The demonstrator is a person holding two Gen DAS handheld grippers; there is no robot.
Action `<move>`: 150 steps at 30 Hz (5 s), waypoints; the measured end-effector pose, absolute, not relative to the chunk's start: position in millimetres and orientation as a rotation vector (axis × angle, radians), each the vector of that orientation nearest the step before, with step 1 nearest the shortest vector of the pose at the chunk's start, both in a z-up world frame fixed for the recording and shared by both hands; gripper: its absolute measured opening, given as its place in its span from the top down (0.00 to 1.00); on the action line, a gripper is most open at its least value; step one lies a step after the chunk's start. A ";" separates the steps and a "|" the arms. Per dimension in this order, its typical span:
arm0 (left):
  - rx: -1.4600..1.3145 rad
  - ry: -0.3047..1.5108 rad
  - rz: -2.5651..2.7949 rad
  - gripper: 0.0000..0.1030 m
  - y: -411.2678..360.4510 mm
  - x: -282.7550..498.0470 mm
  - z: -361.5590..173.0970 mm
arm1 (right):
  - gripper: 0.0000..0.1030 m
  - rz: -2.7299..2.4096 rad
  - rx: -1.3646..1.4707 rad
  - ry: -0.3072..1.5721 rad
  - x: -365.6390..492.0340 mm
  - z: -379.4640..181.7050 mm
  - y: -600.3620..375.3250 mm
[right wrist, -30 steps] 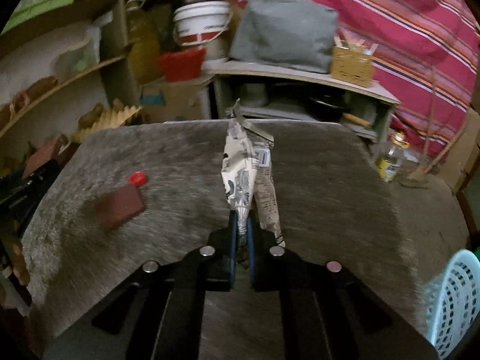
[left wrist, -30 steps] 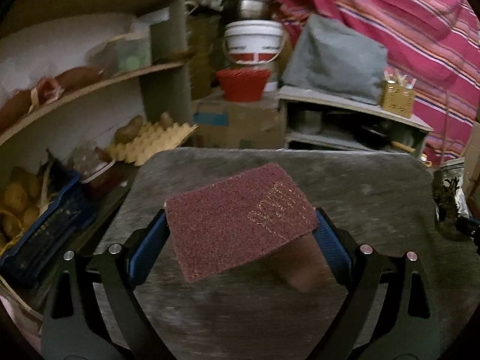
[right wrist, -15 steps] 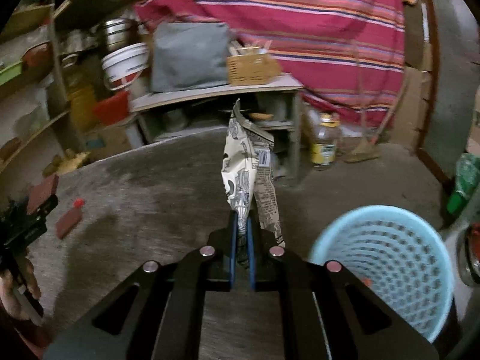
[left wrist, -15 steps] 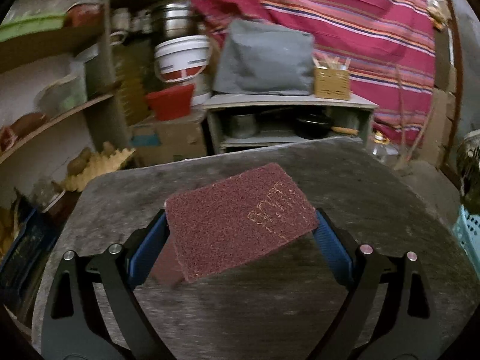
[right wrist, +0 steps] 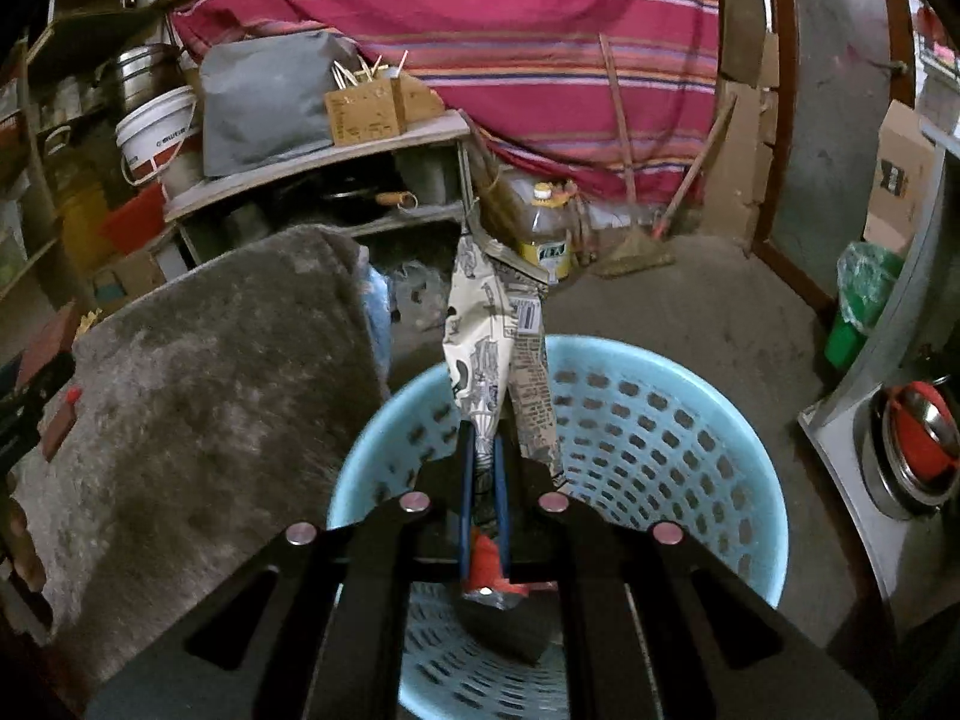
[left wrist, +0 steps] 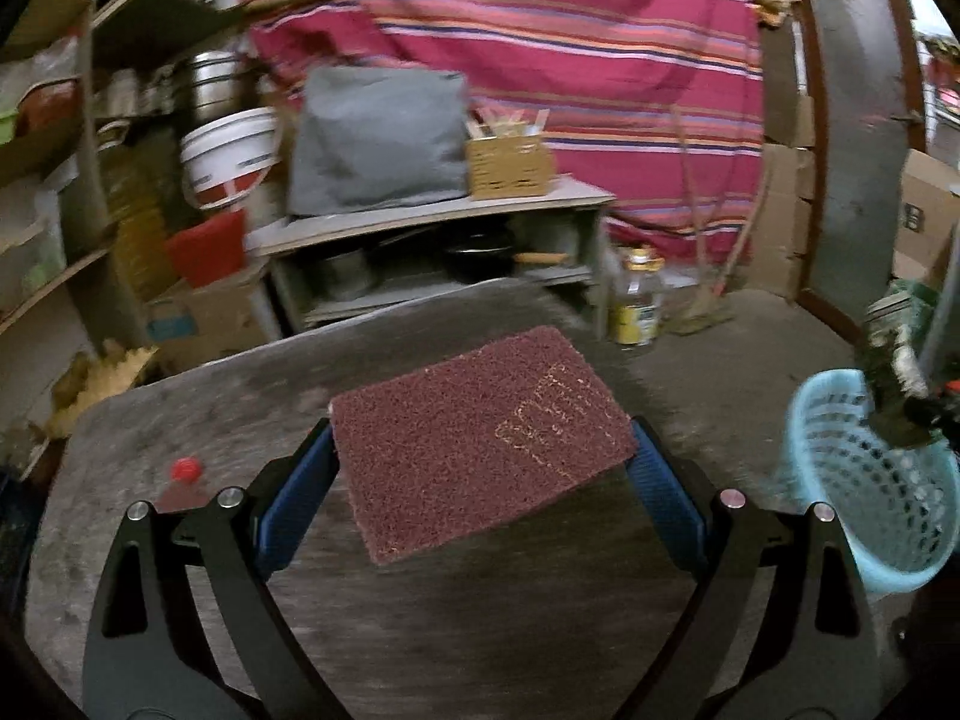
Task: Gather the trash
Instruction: 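Carry the pad and white bag over the blue basket and release both, then move both tools back toward the remaining maroon pad and red cap, then grasp the small maroon scouring pad with the left tool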
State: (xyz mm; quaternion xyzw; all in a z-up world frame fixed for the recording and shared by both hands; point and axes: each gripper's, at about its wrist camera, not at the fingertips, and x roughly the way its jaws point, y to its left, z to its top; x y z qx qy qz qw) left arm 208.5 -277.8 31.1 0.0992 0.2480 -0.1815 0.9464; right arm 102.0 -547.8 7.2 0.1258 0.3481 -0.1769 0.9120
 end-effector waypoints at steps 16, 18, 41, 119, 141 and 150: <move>0.279 0.549 -0.624 0.12 -447.7 152.3 -5.3 | 0.94 -0.361 0.351 0.749 63.5 -25.8 -615.0; 0.289 0.558 -0.648 0.11 -461.1 148.2 -9.5 | 0.94 -0.370 0.352 0.761 62.8 -29.6 -619.2; 0.288 0.541 -0.507 0.05 -372.2 187.4 6.0 | 0.90 -0.321 0.348 0.776 85.0 -30.4 -597.6; 0.074 0.859 0.003 0.32 -37.8 351.9 -59.4 | 0.06 -0.249 0.107 0.755 251.3 -24.8 -350.6; 0.201 0.899 -0.040 0.04 -32.5 359.7 -69.8 | 0.06 -0.198 0.093 0.779 258.3 -36.2 -315.2; 0.110 0.929 -0.126 0.18 -21.8 374.5 -71.3 | 0.06 -0.204 0.102 0.777 254.8 -34.3 -328.1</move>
